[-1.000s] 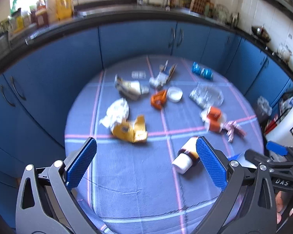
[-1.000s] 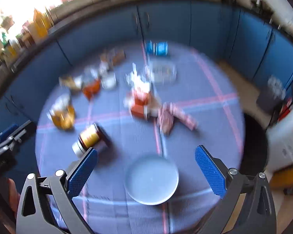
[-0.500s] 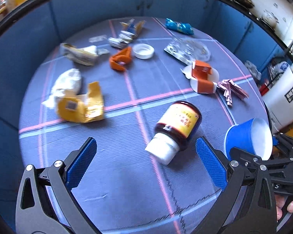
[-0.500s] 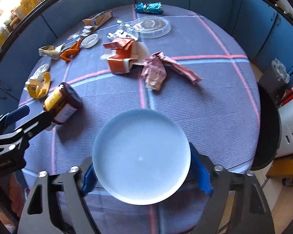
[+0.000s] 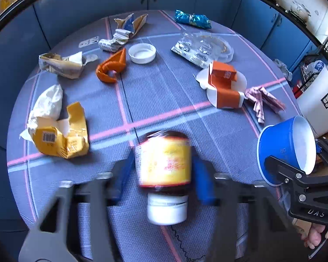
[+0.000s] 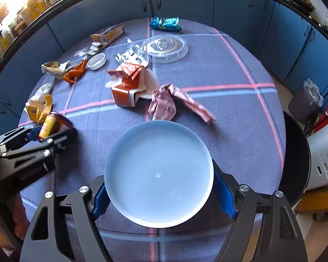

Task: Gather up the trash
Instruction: 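Grasp the brown medicine bottle with the left tool while the right tool grasps the white plate, then carry bottle and plate to the black bin and release both inside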

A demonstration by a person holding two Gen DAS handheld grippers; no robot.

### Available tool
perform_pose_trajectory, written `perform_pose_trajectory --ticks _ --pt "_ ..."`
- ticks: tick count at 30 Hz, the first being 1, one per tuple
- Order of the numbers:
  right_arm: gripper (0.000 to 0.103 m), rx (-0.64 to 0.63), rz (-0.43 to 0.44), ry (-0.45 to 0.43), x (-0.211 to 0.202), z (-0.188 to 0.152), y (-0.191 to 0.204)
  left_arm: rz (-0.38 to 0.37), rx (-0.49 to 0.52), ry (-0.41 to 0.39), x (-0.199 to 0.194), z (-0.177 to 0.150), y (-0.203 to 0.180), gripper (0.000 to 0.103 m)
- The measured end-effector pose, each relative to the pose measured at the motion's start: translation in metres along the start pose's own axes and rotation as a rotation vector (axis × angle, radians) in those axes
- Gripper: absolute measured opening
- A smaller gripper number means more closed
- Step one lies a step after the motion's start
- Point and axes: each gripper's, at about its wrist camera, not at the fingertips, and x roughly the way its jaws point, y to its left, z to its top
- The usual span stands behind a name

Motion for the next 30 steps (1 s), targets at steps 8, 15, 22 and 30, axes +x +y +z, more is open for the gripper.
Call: perform_pose_trajectory --ticks 8,15,22,30 --pt "0.077 -0.012 -0.072 -0.167 -0.038 0.022 -0.017 -0.022 0.006 -0.108 -0.030 0.038 -0.013 0.046" --pt "0.077 0.128 -0.212 -0.265 -0.065 0.040 -0.082 -0.084 0.128 -0.206 -0.055 0.077 -0.081 0.046" --pt "0.077 0.254 -0.295 -0.277 -0.072 0.033 -0.137 -0.117 0.209 -0.222 -0.046 0.099 -0.145 0.046" --pt "0.077 0.326 -0.298 -0.265 -0.066 0.022 -0.173 -0.156 0.219 -0.210 -0.033 0.121 -0.185 0.046"
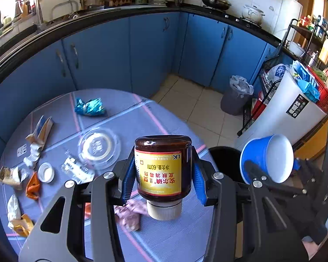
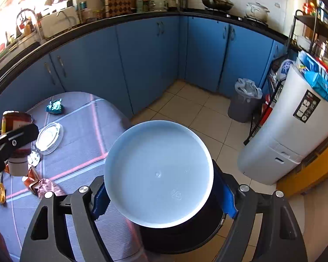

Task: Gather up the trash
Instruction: 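Carry bottle and plate to the black bin and release both inside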

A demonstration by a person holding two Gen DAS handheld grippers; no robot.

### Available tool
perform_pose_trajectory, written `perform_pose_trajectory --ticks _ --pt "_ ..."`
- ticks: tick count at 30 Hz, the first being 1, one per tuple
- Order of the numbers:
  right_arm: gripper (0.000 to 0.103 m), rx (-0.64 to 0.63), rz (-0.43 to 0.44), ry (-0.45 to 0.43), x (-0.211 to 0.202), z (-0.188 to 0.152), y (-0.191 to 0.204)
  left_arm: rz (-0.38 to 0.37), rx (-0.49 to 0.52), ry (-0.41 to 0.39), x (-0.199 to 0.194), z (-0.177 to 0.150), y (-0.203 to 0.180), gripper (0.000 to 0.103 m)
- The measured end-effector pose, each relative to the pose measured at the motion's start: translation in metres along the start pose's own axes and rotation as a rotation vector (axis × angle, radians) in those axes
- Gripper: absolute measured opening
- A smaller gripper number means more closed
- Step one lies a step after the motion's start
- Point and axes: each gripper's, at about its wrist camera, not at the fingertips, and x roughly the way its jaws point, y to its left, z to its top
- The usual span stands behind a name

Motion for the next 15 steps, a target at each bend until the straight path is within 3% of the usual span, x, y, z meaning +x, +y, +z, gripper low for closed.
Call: perform_pose_trajectory --ticks 7,10,15 --pt "0.078 0.095 0.050 0.044 0.013 0.003 -0.029 -0.017 0.023 -0.001 0.010 0.013 -0.024 0.046" --pt "0.086 0.071 0.009 0.038 0.015 0.002 -0.031 -0.027 0.032 0.001 0.013 0.016 -0.035 0.046" --pt "0.089 0.017 -0.072 -0.007 0.009 -0.003 -0.037 -0.046 0.045 0.005 0.017 0.021 -0.050 0.046"
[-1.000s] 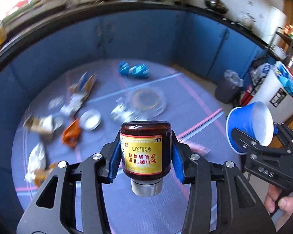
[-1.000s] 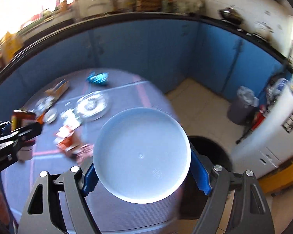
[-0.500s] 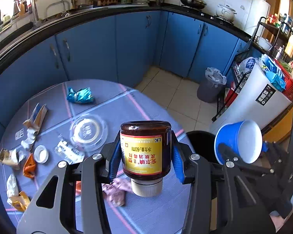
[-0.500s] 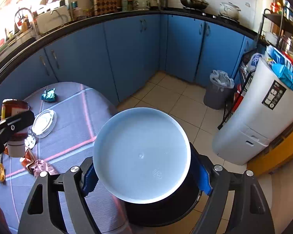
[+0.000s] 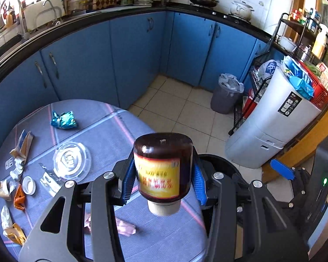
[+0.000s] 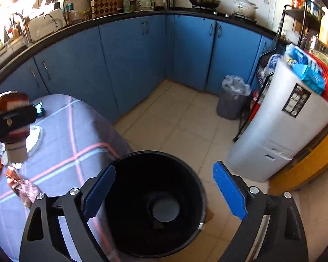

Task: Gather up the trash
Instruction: 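Carry bottle and plate to the black bin and release both inside, then grasp the crumpled white tissue with the left tool while the right tool grasps the orange carton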

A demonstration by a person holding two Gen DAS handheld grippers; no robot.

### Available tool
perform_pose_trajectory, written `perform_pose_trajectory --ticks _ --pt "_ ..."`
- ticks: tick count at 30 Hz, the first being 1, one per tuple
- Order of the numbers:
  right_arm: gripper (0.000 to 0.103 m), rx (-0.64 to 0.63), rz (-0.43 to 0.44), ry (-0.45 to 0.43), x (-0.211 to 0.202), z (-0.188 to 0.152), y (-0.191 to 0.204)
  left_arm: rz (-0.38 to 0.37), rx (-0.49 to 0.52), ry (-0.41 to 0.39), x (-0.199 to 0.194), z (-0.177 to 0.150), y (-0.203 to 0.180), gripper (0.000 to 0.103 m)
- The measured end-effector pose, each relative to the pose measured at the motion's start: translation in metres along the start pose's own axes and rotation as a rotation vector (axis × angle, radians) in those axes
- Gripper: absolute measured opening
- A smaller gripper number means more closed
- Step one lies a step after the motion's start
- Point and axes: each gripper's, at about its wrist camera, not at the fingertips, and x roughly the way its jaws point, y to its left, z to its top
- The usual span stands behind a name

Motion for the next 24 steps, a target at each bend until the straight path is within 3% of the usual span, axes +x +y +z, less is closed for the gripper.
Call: perform_pose_trajectory --ticks 15,24 --pt "0.089 -0.027 -0.015 -0.028 -0.012 -0.009 -0.015 -0.075 0.075 -0.040 0.000 0.020 -0.056 0.051" --pt "0.089 -0.023 -0.013 -0.025 -0.013 -0.011 -0.017 -0.072 0.073 -0.029 0.000 0.019 -0.057 0.051"
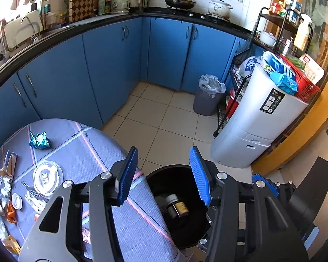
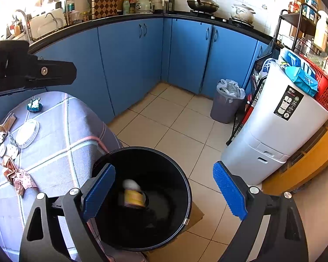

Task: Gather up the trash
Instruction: 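Grasp the crumpled white tissue with the left tool while the right tool grasps the orange carton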

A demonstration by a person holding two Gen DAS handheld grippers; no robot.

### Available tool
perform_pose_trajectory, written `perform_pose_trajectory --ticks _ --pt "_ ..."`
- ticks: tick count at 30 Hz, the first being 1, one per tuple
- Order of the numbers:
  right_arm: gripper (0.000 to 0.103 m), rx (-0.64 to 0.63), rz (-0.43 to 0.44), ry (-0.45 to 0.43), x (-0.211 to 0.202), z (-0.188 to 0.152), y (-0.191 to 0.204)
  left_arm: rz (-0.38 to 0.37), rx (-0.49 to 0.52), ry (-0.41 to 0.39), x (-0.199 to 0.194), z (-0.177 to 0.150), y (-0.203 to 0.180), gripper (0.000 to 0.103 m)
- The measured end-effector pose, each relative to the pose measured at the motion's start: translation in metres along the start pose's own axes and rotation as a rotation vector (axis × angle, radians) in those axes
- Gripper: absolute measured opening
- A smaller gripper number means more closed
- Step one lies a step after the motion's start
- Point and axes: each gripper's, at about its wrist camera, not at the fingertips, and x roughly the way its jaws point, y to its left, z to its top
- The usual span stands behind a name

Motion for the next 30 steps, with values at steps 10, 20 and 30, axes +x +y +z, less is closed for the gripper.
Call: perform_pose_trajectory --ticks 10,20,30 --pt "0.089 -0.050 0.077 -0.017 -0.013 0.002 0.032 0.081 -0.037 -0.039 -0.027 -0.015 0.044 0.066" --pt "0.089 -0.186 0.205 -0.079 -0.023 -0.006 0.113 0.243 -0.171 -0.059 -0.075 -0.075 0.134 0.084" --pt "0.089 -0.293 0.391 -0.030 -0.027 -0.023 0.186 0.483 -0.262 -0.057 -0.124 -0.152 0.212 0.093"
